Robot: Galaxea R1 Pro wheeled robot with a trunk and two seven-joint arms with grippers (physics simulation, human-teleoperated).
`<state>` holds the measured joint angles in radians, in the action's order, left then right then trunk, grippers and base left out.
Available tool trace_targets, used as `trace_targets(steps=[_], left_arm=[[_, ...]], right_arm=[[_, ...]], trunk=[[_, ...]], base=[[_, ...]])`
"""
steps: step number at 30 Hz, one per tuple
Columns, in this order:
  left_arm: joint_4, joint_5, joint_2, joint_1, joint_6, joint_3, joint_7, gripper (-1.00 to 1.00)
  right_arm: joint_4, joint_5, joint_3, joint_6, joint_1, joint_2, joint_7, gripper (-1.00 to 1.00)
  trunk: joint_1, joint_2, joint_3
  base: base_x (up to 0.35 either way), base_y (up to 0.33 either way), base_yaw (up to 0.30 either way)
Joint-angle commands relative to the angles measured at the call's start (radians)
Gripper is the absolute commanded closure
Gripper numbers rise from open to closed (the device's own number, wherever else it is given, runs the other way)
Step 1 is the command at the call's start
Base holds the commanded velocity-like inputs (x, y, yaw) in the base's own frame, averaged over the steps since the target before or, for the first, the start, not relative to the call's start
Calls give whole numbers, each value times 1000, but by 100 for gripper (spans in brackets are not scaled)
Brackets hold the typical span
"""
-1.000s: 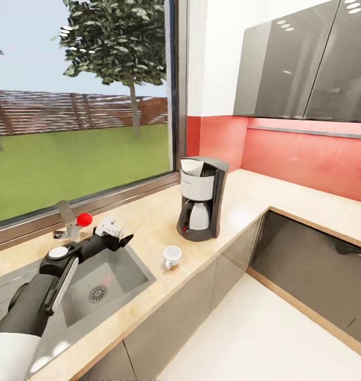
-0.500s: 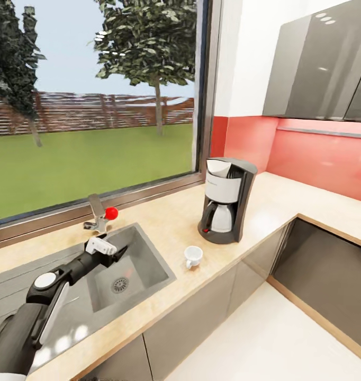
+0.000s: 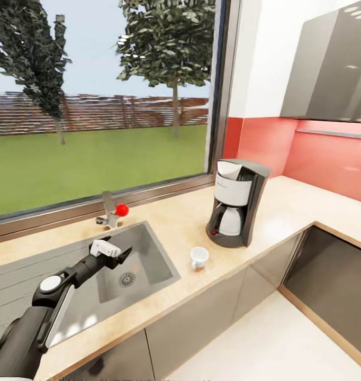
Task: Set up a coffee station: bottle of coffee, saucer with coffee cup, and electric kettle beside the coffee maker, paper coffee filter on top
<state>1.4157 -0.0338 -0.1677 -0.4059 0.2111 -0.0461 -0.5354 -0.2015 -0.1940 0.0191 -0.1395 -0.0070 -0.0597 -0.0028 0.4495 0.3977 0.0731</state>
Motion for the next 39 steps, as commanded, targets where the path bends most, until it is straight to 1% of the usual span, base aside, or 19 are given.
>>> trace_targets(steps=[1, 9, 22, 39], left_arm=[[2, -3, 0, -1, 7, -2, -6, -100], [2, -3, 1, -1, 7, -3, -6, -100], [2, -3, 1, -1, 7, -3, -6, -100], [2, -2, 1, 1, 6, -3, -7, -100]], right_arm=[[0, -7, 2, -3, -1, 0, 0, -100], [0, -7, 2, -2, -1, 0, 0, -100], [0, -7, 1, -2, -1, -2, 0, -100], [1, -7, 2, -2, -1, 0, 0, -100]], trunk=[[0, 2, 2], [0, 2, 2], [0, 2, 2], [0, 2, 2]], base=[[-85, -223, 14], [-81, -62, 3], [-8, -1, 18], [0, 0, 259]])
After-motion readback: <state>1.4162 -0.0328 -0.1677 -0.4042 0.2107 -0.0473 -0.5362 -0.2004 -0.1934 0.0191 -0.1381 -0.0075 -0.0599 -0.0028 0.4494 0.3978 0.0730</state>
